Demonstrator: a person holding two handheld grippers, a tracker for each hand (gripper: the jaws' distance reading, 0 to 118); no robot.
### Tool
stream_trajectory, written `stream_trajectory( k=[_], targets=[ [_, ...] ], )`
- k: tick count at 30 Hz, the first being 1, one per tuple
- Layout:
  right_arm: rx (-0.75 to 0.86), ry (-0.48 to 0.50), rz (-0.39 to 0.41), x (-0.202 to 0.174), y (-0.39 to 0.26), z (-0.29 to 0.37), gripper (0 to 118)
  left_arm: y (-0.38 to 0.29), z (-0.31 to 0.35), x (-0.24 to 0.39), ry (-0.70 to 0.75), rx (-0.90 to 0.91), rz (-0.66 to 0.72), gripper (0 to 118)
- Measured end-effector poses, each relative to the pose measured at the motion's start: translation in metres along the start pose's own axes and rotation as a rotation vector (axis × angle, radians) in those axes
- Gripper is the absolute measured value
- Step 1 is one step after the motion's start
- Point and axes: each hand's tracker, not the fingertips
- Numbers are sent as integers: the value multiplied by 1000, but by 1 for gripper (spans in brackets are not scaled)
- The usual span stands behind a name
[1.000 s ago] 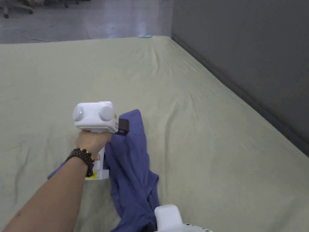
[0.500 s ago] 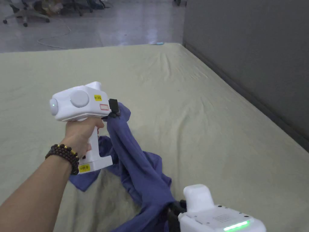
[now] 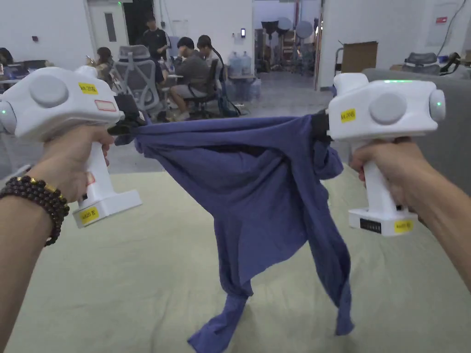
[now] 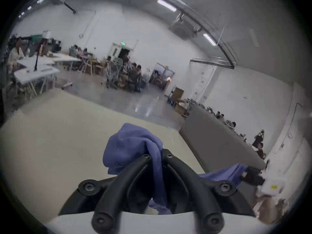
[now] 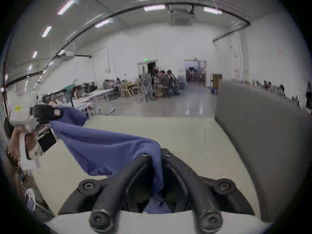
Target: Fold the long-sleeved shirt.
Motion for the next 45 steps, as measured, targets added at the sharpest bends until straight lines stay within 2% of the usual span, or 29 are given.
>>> stream_trajectory(
  k=[5, 10, 13, 16, 19, 21, 22, 25, 28, 30, 32, 34, 36, 40, 41, 45],
  targets=[
    [32, -23, 23, -18, 73, -8, 3, 37, 17, 21, 39, 53, -5, 4],
    [17, -34, -2, -17, 62, -30, 3, 21, 8, 14, 47, 44, -19, 4],
    [-35, -29, -29, -15, 15, -52, 3, -15, -15, -8, 84, -14, -52, 4],
    [-151, -9, -55, -13, -63, -89, 3, -78, -43, -44, 163, -115, -36, 4],
    [-290, -5, -79, -16, -151, -119, 3, -150, -67, -89, 189, -195, 71, 4],
    [-366, -2, -136, -17, -203, -128, 3, -195, -67, -113, 187, -255, 198, 4],
    [-388, 6, -136, -20, -227, -127, 3, -212, -68, -123, 188, -279, 240, 4],
    [-437, 21, -127, -22, -268, -125, 3, -245, -60, -133, 234, -312, 203, 4],
    [-394, 26, -118, -29, -271, -98, 3, -251, -41, -136, 213, -285, 207, 4],
    [-360, 42, -136, -31, -272, -73, 3, -260, -13, -124, 239, -251, 134, 4],
    [-362, 61, -156, -37, -284, -37, 3, -280, 18, -116, 266, -256, 78, 4],
    [-359, 55, -127, -58, -307, 20, 3, -312, 55, -111, 284, -249, 95, 4],
    [-391, 35, -94, -71, -344, 63, 3, -356, 90, -112, 327, -258, 120, 4],
    [-572, 49, -143, -88, -428, 108, 3, -439, 141, -115, 433, -371, 151, 4],
    [-610, 40, -129, -94, -445, 116, 3, -455, 149, -119, 444, -393, 165, 4],
    [-671, 25, -110, -100, -481, 114, 3, -483, 156, -138, 412, -430, 210, 4]
  ],
)
